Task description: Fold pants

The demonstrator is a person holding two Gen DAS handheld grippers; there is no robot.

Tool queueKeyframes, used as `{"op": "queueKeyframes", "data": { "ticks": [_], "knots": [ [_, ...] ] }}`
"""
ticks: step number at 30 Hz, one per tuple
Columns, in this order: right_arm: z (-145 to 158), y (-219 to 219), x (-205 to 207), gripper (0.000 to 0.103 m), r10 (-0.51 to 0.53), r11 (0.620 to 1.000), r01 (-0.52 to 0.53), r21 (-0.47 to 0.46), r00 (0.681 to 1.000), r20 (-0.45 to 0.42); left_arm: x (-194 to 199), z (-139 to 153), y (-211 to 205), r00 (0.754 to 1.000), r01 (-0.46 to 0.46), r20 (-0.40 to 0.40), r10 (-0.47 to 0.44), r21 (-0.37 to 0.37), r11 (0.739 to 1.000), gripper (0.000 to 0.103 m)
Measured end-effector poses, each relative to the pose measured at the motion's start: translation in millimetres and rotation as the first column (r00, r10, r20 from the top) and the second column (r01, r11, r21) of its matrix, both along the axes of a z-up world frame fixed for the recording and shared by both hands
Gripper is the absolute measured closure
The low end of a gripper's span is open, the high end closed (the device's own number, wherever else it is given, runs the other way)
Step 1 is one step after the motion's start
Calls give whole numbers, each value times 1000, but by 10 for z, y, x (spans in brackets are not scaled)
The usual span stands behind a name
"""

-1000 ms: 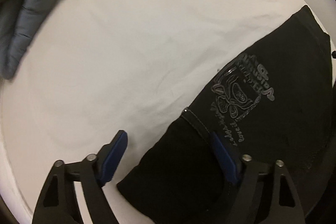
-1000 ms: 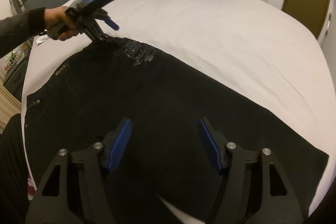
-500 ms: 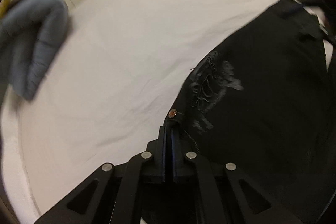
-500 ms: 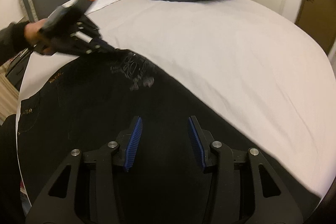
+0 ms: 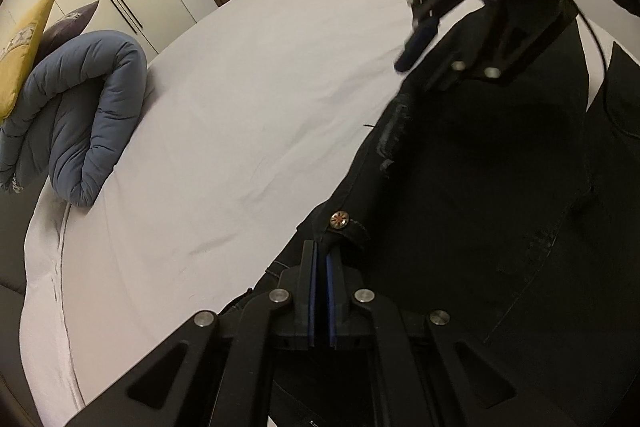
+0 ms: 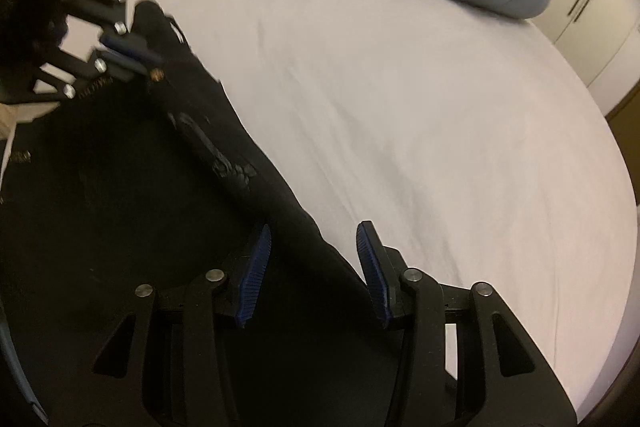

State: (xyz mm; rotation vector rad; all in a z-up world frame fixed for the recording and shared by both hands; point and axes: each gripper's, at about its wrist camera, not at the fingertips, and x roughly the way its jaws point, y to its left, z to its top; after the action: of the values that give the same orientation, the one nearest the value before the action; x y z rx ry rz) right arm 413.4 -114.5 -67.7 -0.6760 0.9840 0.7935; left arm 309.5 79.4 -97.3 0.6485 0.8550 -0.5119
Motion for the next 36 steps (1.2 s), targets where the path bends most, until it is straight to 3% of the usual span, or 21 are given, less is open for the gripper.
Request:
{"op": "queueKeyframes", "data": {
  "ticks": [4, 8, 11, 14, 16, 18, 21, 23, 26, 29, 32, 34, 36],
  "knots": [
    [-74, 22, 88, 98, -54, 999, 54, -7, 998, -23, -83, -1, -12, 1000, 3, 3, -3, -12, 1000, 100],
    [-15, -35, 25, 100, -165, 983, 169, 70, 984, -62, -128, 53, 23, 1000, -12, 6, 13, -35, 999, 100],
    [58, -128, -122, 100, -302, 930, 325, 173, 942, -146, -218, 81, 39, 1000, -22, 4, 22, -46, 999, 100],
    [67, -184, -245, 100, -385, 852, 446, 273, 888, -251, -355, 84, 21, 1000, -27, -8, 27, -59, 998, 100],
    [10, -160, -243, 100, -401, 798, 503, 331, 854, -332, -487, 89, -9, 1000, -25, -14, 24, -66, 997, 100],
    [-75, -52, -341, 100, -396, 781, 519, 347, 841, -368, -607, 92, -31, 1000, -20, -23, 18, -77, 997, 100],
    [-206, 116, -512, 100, -376, 797, 508, 326, 840, -391, -823, 81, -46, 999, -9, -40, 5, -91, 996, 100],
    [-208, 208, -683, 100, -355, 828, 468, 309, 864, -356, -1008, 52, -44, 999, 5, -45, -9, -79, 997, 100],
    [-146, 235, -1129, 100, -292, 901, 354, 251, 923, -252, -1314, -24, 5, 998, 39, -47, -40, -25, 999, 100],
    [-136, 160, -1796, 101, -214, 970, 224, 95, 971, -107, -1646, -128, 97, 992, 84, -91, -85, -15, 996, 100],
    [-142, 207, -2316, 101, -122, 992, 124, 31, 990, -65, -2039, -259, 42, 981, 160, -119, -155, 36, 986, 100],
    [-228, 369, -2703, 101, -54, 996, 55, -72, 998, 15, -2290, -360, -3, 971, 210, -133, -198, 88, 974, 100],
    [-313, 546, -2983, 101, 4, 989, 6, -151, 998, 65, -2426, -378, 25, 966, 226, -148, -212, 89, 970, 100]
  ]
}}
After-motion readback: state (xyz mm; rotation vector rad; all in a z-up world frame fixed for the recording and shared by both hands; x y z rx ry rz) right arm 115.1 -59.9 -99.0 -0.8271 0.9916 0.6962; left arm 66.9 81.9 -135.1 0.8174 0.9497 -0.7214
